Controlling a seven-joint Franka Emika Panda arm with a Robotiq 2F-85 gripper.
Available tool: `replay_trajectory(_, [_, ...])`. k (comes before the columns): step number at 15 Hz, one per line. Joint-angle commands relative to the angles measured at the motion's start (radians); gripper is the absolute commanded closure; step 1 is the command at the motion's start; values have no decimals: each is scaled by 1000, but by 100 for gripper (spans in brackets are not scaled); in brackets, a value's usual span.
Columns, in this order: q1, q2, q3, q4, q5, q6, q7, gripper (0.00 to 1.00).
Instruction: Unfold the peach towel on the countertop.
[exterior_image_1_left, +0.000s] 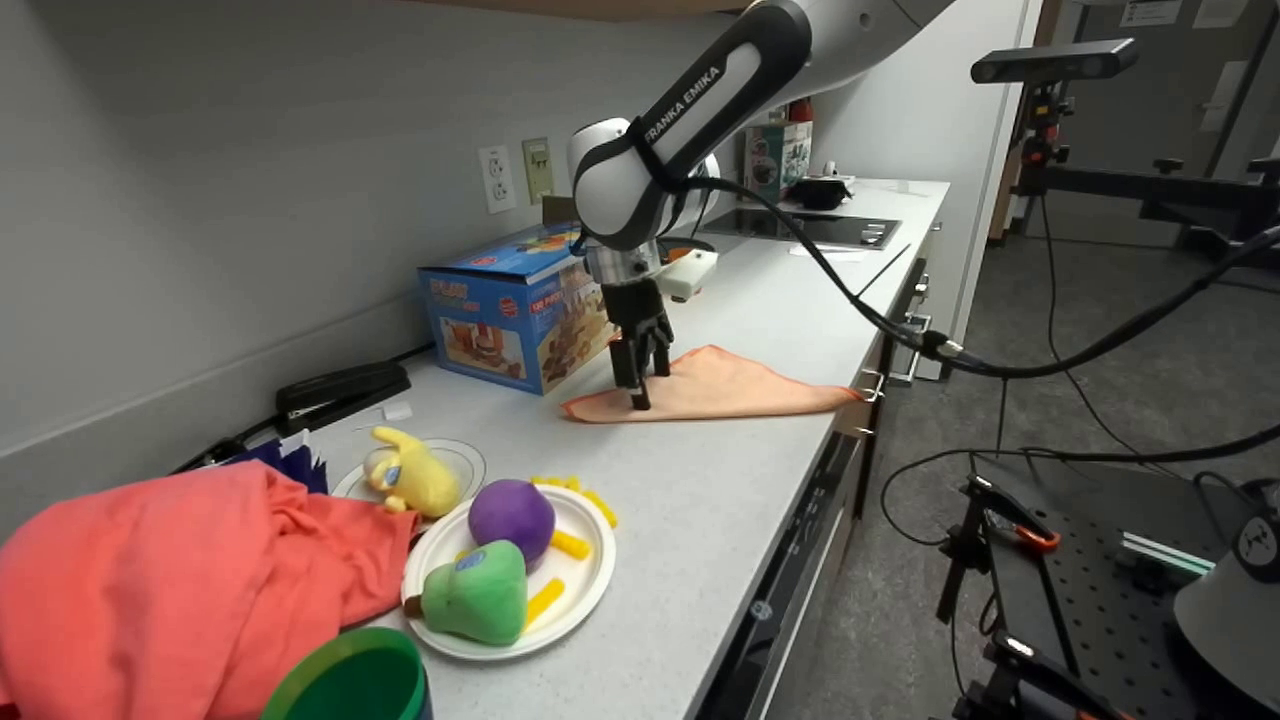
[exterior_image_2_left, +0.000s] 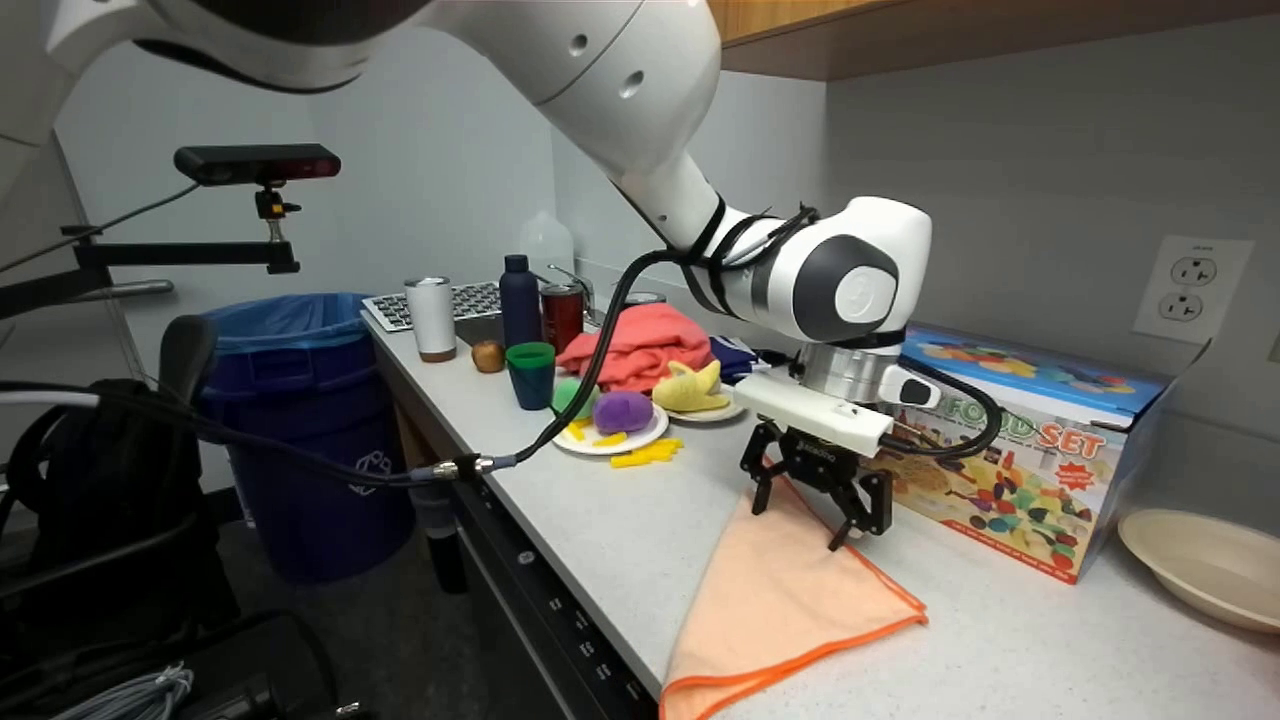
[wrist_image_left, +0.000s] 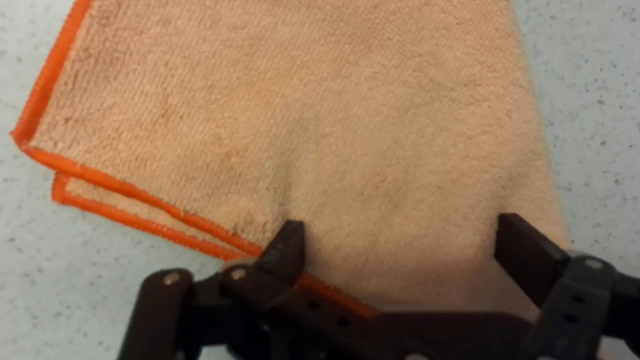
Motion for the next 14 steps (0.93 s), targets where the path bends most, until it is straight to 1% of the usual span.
replay_trajectory(1, [1, 61, 14, 92, -48, -66, -75, 0])
replay_trajectory(7, [41, 93, 32, 161, -136, -130, -139, 0])
replay_trajectory(11, [54, 88, 31, 167, -180, -128, -145, 0])
replay_trajectory(14, [59, 61, 27, 144, -202, -122, -133, 0])
